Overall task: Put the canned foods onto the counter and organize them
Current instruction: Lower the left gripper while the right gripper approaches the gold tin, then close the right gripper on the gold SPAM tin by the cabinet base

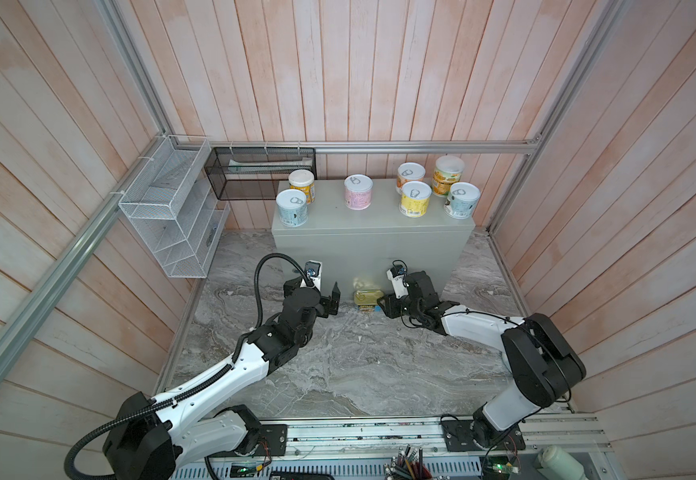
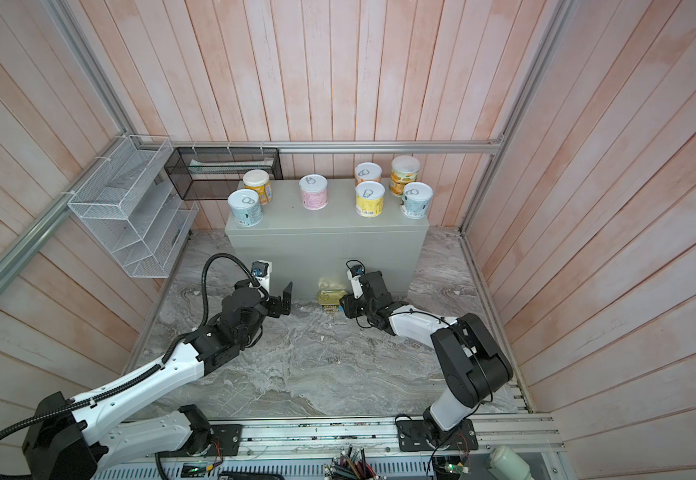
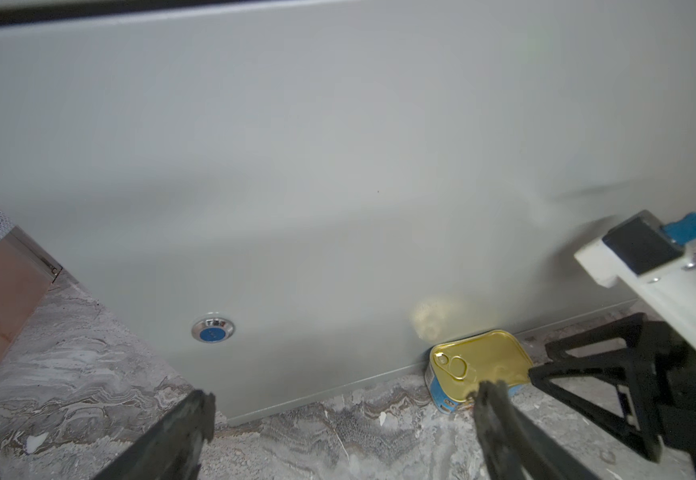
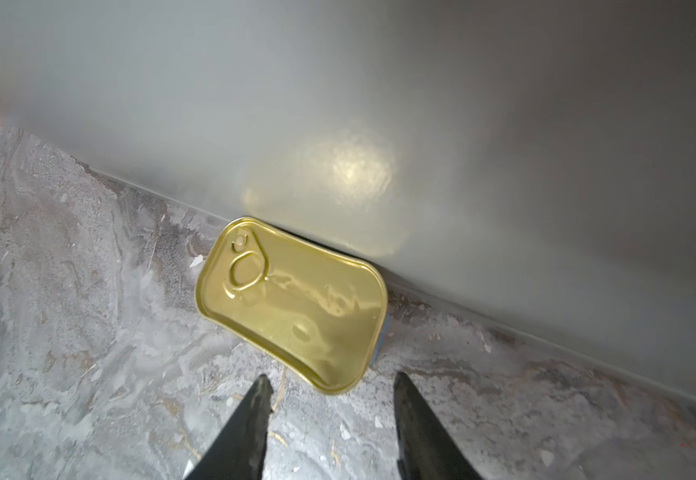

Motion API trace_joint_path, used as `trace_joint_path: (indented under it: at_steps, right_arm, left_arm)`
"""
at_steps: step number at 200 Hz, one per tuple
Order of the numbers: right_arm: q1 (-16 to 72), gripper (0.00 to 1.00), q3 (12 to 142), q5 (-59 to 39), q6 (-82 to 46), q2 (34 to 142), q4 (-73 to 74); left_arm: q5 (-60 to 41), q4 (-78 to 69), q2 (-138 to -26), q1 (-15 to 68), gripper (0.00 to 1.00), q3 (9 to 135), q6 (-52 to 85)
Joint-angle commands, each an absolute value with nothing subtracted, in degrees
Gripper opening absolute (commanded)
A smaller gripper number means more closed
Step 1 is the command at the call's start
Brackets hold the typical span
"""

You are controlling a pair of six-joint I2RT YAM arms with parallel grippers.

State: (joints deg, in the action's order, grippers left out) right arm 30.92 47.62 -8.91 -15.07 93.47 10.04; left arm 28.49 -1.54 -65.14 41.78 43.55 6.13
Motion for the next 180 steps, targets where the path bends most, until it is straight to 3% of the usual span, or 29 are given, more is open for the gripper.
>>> trace_joint_path:
  at_steps: [1,48,131,149,180]
  right_arm:
    - [30.6,0.46,49.8,-7.7,-15.9,95.4,9.1]
    - [31.1,0.36,53.9,-7.7,-16.3,99.8,4.8]
    - [33.9,0.34,53.0,-6.5,-14.8,97.5,3.9]
    - [34.0,0.47,52.4,-9.5,-13.0,95.2,5.4]
    - [35.0,0.55,53.9,-11.0,-5.0,93.8,2.9]
  left_arm:
    - [30.0,-4.3,-66.2,41.7,1.0,42.7,3.6]
    - [30.0,-6.8,-66.1,41.7,1.0,40.4,1.5]
    - [30.1,-7.6,-65.0,41.7,1.0,37.8,1.8]
    - [29.7,-7.8,-64.7,41.7,1.0,37.1,2.2]
    - [29.8,-7.5,-64.0,41.7,1.0,36.6,1.7]
